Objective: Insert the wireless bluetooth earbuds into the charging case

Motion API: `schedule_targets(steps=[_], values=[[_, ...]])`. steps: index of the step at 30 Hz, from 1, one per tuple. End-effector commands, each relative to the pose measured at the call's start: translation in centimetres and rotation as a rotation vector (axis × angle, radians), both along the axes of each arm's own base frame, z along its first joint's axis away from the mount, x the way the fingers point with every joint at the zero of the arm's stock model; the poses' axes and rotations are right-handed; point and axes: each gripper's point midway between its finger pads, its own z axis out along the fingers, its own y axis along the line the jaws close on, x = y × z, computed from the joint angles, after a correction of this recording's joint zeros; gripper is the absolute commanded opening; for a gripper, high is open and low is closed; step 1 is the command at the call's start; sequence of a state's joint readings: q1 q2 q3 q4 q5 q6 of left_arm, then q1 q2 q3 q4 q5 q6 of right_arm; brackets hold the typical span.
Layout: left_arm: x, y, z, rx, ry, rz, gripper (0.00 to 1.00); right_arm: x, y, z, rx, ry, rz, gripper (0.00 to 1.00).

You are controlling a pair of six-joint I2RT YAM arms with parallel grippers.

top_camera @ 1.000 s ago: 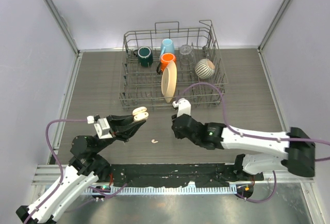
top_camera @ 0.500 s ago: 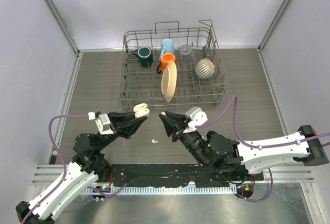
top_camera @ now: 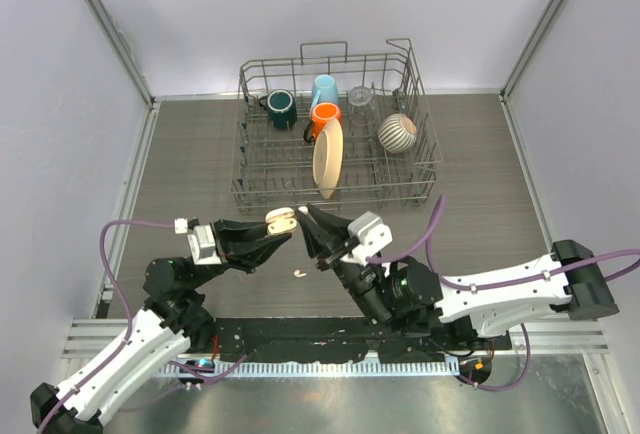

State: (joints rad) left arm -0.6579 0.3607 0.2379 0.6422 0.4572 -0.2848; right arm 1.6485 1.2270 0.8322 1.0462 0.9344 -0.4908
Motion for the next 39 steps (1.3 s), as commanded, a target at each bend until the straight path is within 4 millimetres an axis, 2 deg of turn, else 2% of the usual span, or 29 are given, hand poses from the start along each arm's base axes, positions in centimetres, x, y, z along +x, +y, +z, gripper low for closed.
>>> schedule_targets(steps=[1,12,23,39], values=[[-1.3,-0.1,2.3,-0.029,-0.089,-0.054,0.0,1.0,-0.7,3.3,0.157,0.081,0.06,0.01],[-0.6,0.1,3.2,-0.06,-0.082,-0.022,0.0,1.0,0.9,2.1,0.101,0.103,0.111,0.01],[-0.8,0.1,4.1,-0.075,-0.089,-0.034,0.0,1.6,1.5,0.1,0.075,0.131,0.104,0.01],[-0.8,0.0,4.7,-0.092,-0.094,-0.04,0.0,1.9,2.0,-1.7,0.031,0.143,0.101,0.01]])
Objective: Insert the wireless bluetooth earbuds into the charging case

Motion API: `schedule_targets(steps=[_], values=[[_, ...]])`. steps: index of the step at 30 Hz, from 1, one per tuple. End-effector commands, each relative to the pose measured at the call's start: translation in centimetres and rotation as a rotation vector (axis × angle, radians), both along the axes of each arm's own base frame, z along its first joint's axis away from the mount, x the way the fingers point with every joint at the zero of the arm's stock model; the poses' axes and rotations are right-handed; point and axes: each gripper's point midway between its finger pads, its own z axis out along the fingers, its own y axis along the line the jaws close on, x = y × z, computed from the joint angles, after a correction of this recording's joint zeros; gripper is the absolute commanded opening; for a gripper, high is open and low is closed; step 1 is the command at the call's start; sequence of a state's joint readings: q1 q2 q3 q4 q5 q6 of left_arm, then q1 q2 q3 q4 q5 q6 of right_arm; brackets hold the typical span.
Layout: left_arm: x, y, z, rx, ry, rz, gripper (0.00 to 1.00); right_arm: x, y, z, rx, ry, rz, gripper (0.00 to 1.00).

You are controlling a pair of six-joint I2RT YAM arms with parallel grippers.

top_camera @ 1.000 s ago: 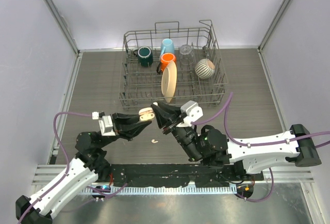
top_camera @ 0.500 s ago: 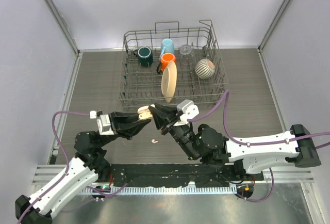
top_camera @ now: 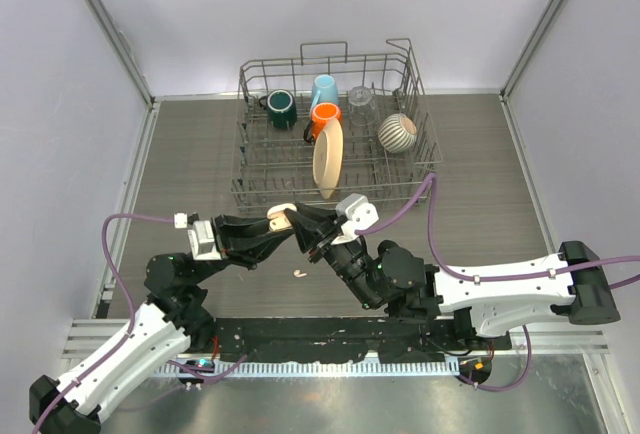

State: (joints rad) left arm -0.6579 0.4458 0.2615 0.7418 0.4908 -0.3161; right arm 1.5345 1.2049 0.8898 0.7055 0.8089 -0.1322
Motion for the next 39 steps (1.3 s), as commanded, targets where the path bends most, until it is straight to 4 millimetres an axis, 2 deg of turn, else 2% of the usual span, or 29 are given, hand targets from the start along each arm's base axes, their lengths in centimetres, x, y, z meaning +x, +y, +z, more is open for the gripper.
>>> schedule_targets(steps=[1,10,27,39], values=[[-0.8,0.8,3.7,-0.077,-0.079,0.002,0.0,0.2,-0.3,-0.1,0.013,0.004,-0.011,0.01],[-1.1,0.8,4.0,-0.091,-0.082,-0.014,0.0,0.8,-0.6,-0.8,-0.023,0.0,-0.024,0.01],[-0.2,1.5,4.4,-0.133,-0.063,0.047,0.0,-1.1,1.0,-1.8,-0.121,-0.048,0.124,0.01],[0.0,1.9,4.6,-0.148,-0.063,0.067,0.0,-1.3,1.3,-2.5,-0.168,-0.048,0.138,0.01]])
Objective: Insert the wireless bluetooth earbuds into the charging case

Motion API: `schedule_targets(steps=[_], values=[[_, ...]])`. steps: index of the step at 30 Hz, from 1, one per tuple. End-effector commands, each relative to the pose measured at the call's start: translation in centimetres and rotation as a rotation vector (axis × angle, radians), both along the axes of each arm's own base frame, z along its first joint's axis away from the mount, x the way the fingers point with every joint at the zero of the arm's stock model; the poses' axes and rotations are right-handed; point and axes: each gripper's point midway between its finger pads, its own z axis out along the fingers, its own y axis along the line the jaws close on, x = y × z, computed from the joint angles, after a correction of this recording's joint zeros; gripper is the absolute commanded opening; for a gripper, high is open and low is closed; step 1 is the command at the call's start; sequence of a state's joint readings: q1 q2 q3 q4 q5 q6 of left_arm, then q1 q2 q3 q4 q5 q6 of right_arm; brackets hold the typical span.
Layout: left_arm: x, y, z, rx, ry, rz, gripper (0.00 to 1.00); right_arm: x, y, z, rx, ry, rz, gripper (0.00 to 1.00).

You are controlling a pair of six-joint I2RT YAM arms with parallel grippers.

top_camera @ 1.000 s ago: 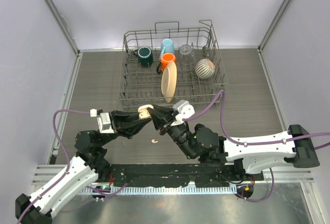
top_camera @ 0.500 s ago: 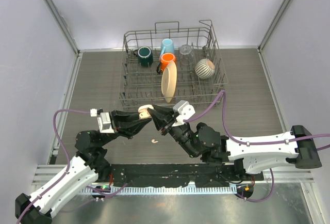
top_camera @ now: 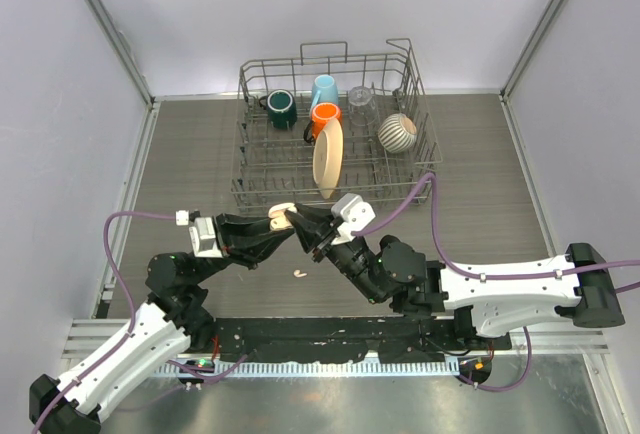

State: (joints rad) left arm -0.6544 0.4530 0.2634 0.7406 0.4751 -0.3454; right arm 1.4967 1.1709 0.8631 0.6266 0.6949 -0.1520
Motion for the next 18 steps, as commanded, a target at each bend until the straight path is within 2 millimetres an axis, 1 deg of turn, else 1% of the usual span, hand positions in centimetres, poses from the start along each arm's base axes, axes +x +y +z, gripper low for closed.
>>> schedule_targets(steps=[1,7,18], values=[[-0.34,1.9,4.62,-0.135,-0.099,0.068,0.0,-1.19,0.94,-1.44,-0.083,0.0,0.062,0.01],[-0.39,1.98,4.68,-0.136,-0.102,0.071,0.0,-0.8,0.36,-1.21,-0.082,-0.019,0.033,0.01],[-0.17,2.11,4.57,-0.139,-0.098,0.085,0.0,-1.13,0.14,-1.26,-0.093,-0.029,0.055,0.01]])
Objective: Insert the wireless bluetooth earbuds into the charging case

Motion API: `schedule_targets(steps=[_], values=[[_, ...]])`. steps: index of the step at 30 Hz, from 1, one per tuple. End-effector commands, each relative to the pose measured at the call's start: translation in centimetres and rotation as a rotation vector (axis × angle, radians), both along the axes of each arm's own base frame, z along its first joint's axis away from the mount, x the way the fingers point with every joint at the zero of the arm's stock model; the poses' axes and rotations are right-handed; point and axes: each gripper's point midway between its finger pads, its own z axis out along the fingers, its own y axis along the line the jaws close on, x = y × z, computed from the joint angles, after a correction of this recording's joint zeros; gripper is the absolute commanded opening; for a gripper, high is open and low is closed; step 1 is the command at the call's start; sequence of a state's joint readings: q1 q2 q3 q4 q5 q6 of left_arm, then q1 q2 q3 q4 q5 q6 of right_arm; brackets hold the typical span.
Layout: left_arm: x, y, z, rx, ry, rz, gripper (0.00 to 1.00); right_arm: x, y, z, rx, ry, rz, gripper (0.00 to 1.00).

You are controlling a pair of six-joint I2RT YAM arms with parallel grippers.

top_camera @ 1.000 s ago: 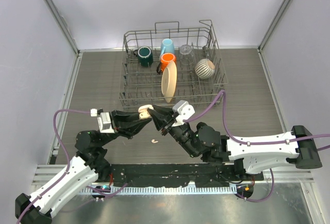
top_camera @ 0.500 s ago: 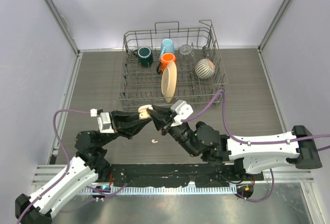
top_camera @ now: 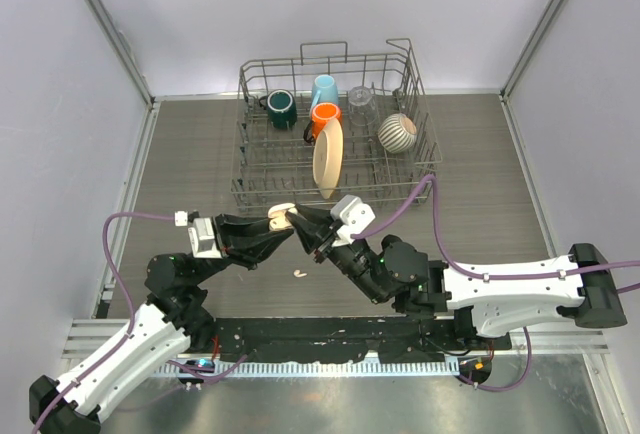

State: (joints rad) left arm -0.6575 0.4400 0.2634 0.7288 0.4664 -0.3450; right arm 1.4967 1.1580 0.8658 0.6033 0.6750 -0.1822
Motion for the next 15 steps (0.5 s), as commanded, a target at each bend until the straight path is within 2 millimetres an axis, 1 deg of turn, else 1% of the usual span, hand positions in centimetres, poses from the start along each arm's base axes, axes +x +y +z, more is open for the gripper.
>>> schedule_targets(steps=[1,4,11,15], values=[[-0.03,1.98,4.47,-0.135,-0.098,0.083,0.0,-0.96,0.19,-1.49,-0.067,-0.002,0.043,0.01],[0.03,2.01,4.42,-0.135,-0.097,0.087,0.0,-1.03,0.14,-1.28,-0.061,-0.003,0.047,0.01],[0.12,1.99,4.43,-0.134,-0.097,0.09,0.0,-1.46,0.66,-1.78,-0.078,0.008,0.077,0.01],[0.02,1.97,4.44,-0.133,-0.1,0.086,0.0,-1.32,0.7,-1.94,-0.083,0.016,0.07,0.01]])
